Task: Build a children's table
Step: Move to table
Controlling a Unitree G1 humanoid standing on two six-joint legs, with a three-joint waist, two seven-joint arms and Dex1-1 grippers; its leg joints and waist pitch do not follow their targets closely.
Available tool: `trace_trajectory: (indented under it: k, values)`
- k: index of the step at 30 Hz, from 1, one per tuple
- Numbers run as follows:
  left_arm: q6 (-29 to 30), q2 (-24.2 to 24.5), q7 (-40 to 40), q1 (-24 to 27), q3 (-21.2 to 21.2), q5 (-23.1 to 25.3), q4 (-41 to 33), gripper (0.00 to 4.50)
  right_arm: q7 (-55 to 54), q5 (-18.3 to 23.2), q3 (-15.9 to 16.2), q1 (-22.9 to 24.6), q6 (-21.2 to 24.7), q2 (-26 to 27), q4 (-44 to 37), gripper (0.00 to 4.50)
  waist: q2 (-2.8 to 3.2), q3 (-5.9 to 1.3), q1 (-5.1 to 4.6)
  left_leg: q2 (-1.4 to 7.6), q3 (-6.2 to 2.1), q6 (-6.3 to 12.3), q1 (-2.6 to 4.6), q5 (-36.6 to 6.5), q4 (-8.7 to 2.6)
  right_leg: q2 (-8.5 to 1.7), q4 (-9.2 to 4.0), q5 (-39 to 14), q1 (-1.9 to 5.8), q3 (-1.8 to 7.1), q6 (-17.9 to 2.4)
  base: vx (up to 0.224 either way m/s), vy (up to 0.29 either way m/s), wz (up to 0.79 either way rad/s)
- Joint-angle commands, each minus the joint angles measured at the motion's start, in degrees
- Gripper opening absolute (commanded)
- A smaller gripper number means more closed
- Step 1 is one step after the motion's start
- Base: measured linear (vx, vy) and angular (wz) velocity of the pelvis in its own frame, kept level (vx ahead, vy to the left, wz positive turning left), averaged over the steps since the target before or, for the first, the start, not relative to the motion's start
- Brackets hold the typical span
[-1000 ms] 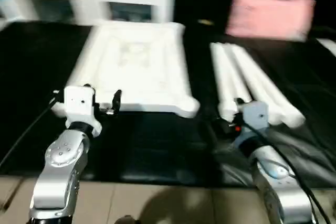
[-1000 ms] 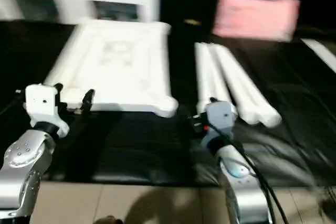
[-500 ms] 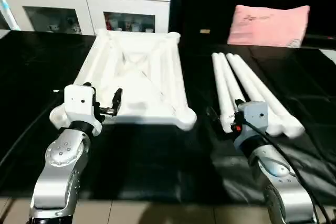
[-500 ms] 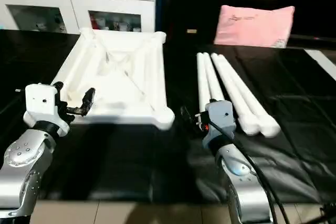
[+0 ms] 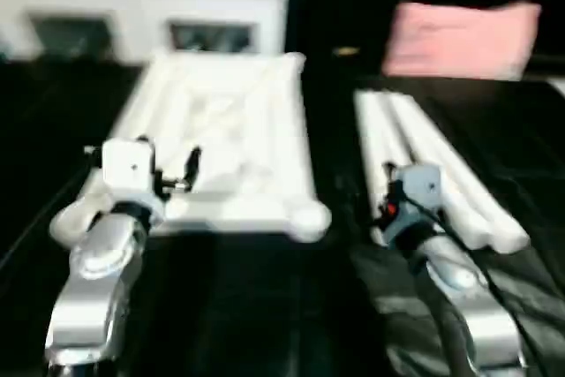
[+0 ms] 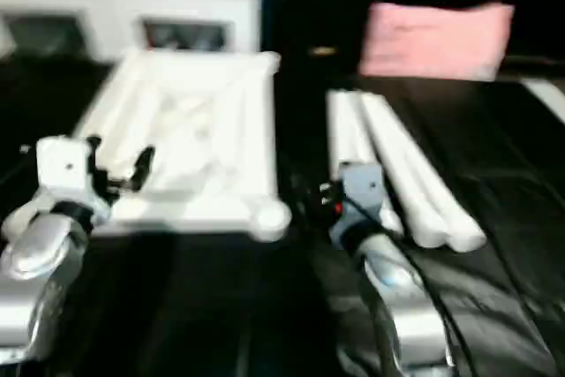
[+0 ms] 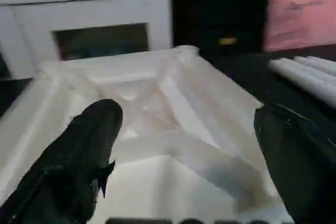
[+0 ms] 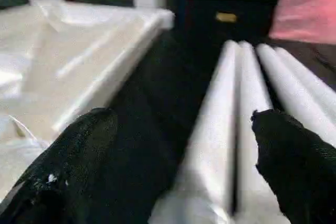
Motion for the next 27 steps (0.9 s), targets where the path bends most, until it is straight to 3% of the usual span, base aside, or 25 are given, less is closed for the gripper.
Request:
trace_trajectory:
  k: [1, 2, 3, 4, 5, 6, 7, 9, 10, 11, 12, 13, 14, 15, 16, 17, 18, 19, 20, 21, 22, 24, 25, 26, 27]
  values:
    - [0.3, 0.8, -0.3, 0.4, 0.7, 0.0, -0.1, 4.50, -0.5, 0.4, 0.6, -0.5, 0.6, 0.3, -1.4, 4.50, 1.06, -1.87, 0.67, 1.95, 0.95, 1.52, 0.00, 3.9, -4.43, -1.58, -5.14, 13.1, 4.73, 0.61, -8.3, -0.108, -0.033, -0.07]
    - [0.2, 0.9, -0.4, 0.4, 0.7, 0.1, -0.1, 4.50, -1.0, 0.4, 0.4, -0.5, 0.8, 0.4, -1.5, 4.50, 1.11, -1.55, 0.48, 2.15, 1.12, 0.28, 0.14, 0.2, -4.91, -1.33, -5.54, 8.5, 4.67, 0.49, -9.5, -0.108, -0.033, -0.07]
    - [0.1, 0.9, -0.5, 0.4, 0.6, 0.2, -0.1, 4.50, -1.3, 0.4, 0.3, -0.5, 0.9, 0.5, -1.5, 4.50, 1.03, -0.86, 0.31, 2.59, 1.42, -1.41, 0.51, -8.2, -5.82, -0.98, -6.48, -2.0, 4.27, 0.49, -10.9, -0.115, -0.017, -0.02]
    - [-0.1, 1.0, -0.5, 0.3, 0.5, 0.3, -0.1, 4.50, -1.4, 0.4, 0.1, -0.5, 1.0, 0.6, -1.5, 4.50, 1.00, -0.47, 0.22, 2.77, 1.50, -2.15, 0.75, -12.5, -6.20, -0.95, -6.86, -7.9, 3.93, 0.56, -11.0, -0.116, -0.004, -0.01]
    - [-0.2, 1.2, -0.5, 0.2, 0.4, 0.5, 0.3, 4.50, -2.1, -0.4, -0.2, -0.8, 1.0, 0.6, -1.4, 4.50, 0.95, -0.05, 0.03, 2.85, 1.72, -3.08, 1.30, -19.2, -6.42, -0.98, -7.75, -18.1, 3.12, 0.63, -10.0, -0.116, -0.004, -0.01]
    - [-0.3, 1.3, -0.5, 0.2, 0.3, 0.5, 0.4, 4.50, -2.2, -0.5, -0.2, -0.9, 1.1, 0.6, -1.3, 4.50, 0.78, -0.05, 0.02, 2.90, 2.04, -3.60, 1.56, -21.4, -6.34, -1.02, -8.35, -23.0, 2.66, 0.66, -8.6, -0.101, -0.003, 0.01]
    - [-0.3, 1.3, -0.6, 0.2, 0.3, 0.6, 0.6, 4.50, -2.3, -0.7, -0.2, -1.0, 1.5, 0.6, -1.2, 4.50, 0.67, -0.16, 0.10, 2.92, 2.22, -3.55, 1.68, -20.9, -6.25, -1.08, -8.52, -23.7, 2.38, 0.94, -7.7, -0.072, -0.004, 0.04]
    - [-0.4, 1.4, -0.6, 0.2, 0.3, 0.8, 0.6, 4.50, -2.3, -0.5, -0.3, -1.0, 1.7, 0.6, -1.3, 4.50, 0.80, -0.18, 0.11, 2.98, 2.27, -3.48, 1.23, -19.8, -6.51, -0.96, -8.41, -22.6, 2.39, 0.90, -7.2, -0.071, -0.003, 0.03]
    - [-0.6, 1.4, -0.7, 0.3, 0.2, 0.9, 0.7, 4.50, -2.4, -0.3, -0.5, -0.9, 2.1, 0.8, -1.3, 4.50, 1.34, -0.49, -0.45, 3.24, 4.70, -6.01, 4.16, -19.8, -4.45, 0.87, -9.93, -24.6, -0.86, 2.76, -5.7, -0.102, 0.004, -0.25]
    - [-0.6, 1.5, -0.7, 0.4, 0.1, 1.0, 0.8, 4.50, -2.5, -0.2, -0.6, -0.9, 2.5, 0.8, -1.3, 4.50, -0.02, -0.40, -0.05, 2.17, 5.77, -6.33, 4.34, -21.0, -3.66, 1.70, -9.77, -26.4, -1.16, 3.24, -4.9, -0.102, 0.004, -0.25]
    - [-0.6, 1.5, -0.7, 0.5, 0.1, 1.1, 0.8, 4.50, -2.5, -0.2, -0.6, -0.9, 2.5, 0.8, -1.3, 4.50, -0.14, -0.51, 0.89, 1.98, 6.81, -5.02, 3.78, -21.2, -3.27, 1.44, -9.96, -28.7, -1.19, 5.05, -4.2, -0.076, 0.028, -0.58]
    - [-0.6, 1.6, -0.6, 0.5, 0.1, 1.1, 0.8, 4.50, -2.6, -0.4, -0.7, -0.8, 2.5, 0.7, -1.3, 4.50, -0.75, -1.20, 1.60, 1.08, 7.01, -2.29, 2.21, -18.1, -2.30, 0.54, -10.07, -29.7, 0.74, 8.25, -3.9, 0.027, 0.059, -0.70]
    - [-0.6, 1.6, -0.6, 0.5, 0.1, 1.1, 0.8, 4.50, -2.6, -0.4, -0.7, -0.8, 2.5, 0.7, -1.3, 4.50, -0.75, -1.20, 1.60, 1.08, 7.01, -2.29, 2.21, -18.1, -2.30, 0.54, -10.07, -29.7, 0.74, 8.25, -3.9, 0.027, 0.059, -0.70]
    - [-0.8, 2.2, 0.0, 0.4, -0.5, 2.8, 1.1, 4.50, -3.1, -0.3, -1.1, -0.8, 2.4, 1.0, -1.3, 4.50, -0.03, -2.02, 4.07, 1.61, 2.54, 6.32, -2.14, -4.9, 0.07, -6.67, -10.84, -23.8, 4.86, 11.62, -5.6, 0.034, 0.101, -0.44]
    - [-1.0, 2.7, 0.3, 0.4, -1.0, 3.9, 1.3, 4.50, -3.4, -0.3, -1.3, -0.7, 2.3, 1.1, -1.3, 4.50, -0.34, -1.60, 2.43, 1.89, 0.89, 8.94, -2.93, -2.6, -0.39, -5.59, -10.63, -23.9, 3.90, 10.70, -8.4, -0.013, 0.146, -0.12]
    - [-0.4, 2.7, 0.7, 0.3, -1.1, 4.2, 1.4, 4.50, -3.5, -0.2, -1.4, -0.7, 2.3, 1.2, -1.3, 4.50, 0.61, -1.51, 2.09, 2.21, 0.98, 8.65, -2.21, -2.5, -2.48, -3.20, -9.92, -21.9, 2.83, 8.62, -10.1, -0.013, 0.146, -0.12]
    - [0.0, 2.4, 1.0, 0.3, -0.8, 4.0, 1.5, 4.50, -3.5, -0.3, -1.3, -0.8, 2.1, 1.1, -1.3, 4.50, 1.57, -1.66, 0.34, 2.74, 1.44, 8.36, 0.70, -5.5, -5.27, 1.83, -7.14, -13.0, 0.19, 4.04, -11.8, 0.001, 0.149, 0.02]
    - [0.2, 2.0, 1.1, 0.3, -0.5, 3.4, 1.5, 4.50, -3.5, -0.2, -1.3, -0.9, 2.2, 1.0, -1.5, 4.50, 2.02, -2.05, -0.11, 3.53, 0.84, 7.27, 1.96, -5.3, -5.50, 2.53, -6.02, -6.4, -0.18, 2.61, -11.9, -0.001, 0.151, 0.07]
    - [0.2, 2.0, 1.1, 0.3, -0.5, 3.4, 1.5, 4.50, -3.5, -0.2, -1.3, -0.9, 2.2, 1.0, -1.5, 4.50, 2.14, -1.73, -0.43, 4.27, 0.21, 4.81, 1.57, -6.8, -6.27, 2.86, -5.31, -1.7, 0.27, 1.82, -11.6, -0.001, 0.151, 0.07]
    - [0.5, 1.2, 0.9, 0.2, 0.1, 2.0, 1.5, 4.50, -3.3, -0.1, -1.3, -1.1, 2.3, 0.8, -1.5, 4.50, 3.04, -1.28, -0.79, 6.22, -1.01, -2.61, 1.57, -12.7, -7.96, 2.33, -4.92, 1.8, 0.87, -0.10, -9.6, -0.023, 0.134, 0.04]
    - [0.6, 0.7, 0.8, 0.2, 0.5, 1.1, 1.5, 4.50, -3.1, 0.0, -1.2, -1.3, 2.3, 0.6, -1.5, 4.50, 2.76, -1.30, -1.01, 6.16, -0.84, -3.24, 1.75, -14.7, -7.87, 2.05, -5.40, 1.3, 0.83, -0.43, -9.0, -0.021, 0.065, 0.06]
    - [1.0, 0.6, 1.1, 0.1, 0.6, 1.1, 1.5, 4.50, -2.9, 0.1, -1.3, -1.5, 2.4, 0.5, -1.4, 4.50, 2.21, -0.67, -1.25, 4.67, 0.41, -2.77, 1.64, -22.3, -7.62, 1.17, -7.64, -5.0, 0.95, -0.89, -8.4, -0.010, 0.032, 0.03]
    - [1.3, 0.6, 1.2, 0.1, 0.5, 1.3, 1.5, 4.50, -2.8, 0.1, -1.4, -1.7, 2.6, 0.3, -1.4, 4.50, 1.32, -0.68, -1.23, 2.83, 1.72, -2.03, 0.96, -24.9, -6.55, -0.10, -9.05, -11.9, 1.26, -0.36, -7.1, 0.000, 0.000, 0.00]
    - [1.3, 0.6, 1.2, 0.1, 0.5, 1.3, 1.5, 4.50, -2.8, 0.1, -1.4, -1.7, 2.6, 0.3, -1.4, 4.50, 1.32, -0.68, -1.23, 2.83, 1.72, -2.03, 0.96, -24.9, -6.55, -0.10, -9.05, -11.9, 1.26, -0.36, -7.1, 0.000, 0.000, 0.00]
    - [1.4, 0.7, 1.3, 0.0, 0.4, 1.6, 1.6, 4.50, -2.7, 0.2, -1.5, -1.8, 2.6, 0.2, -1.4, 4.50, 0.71, -0.88, -0.73, 2.11, 2.37, -1.43, 0.54, -23.5, -6.18, -1.47, -9.65, -21.6, 1.15, 0.53, -4.5, 0.000, 0.000, 0.00]
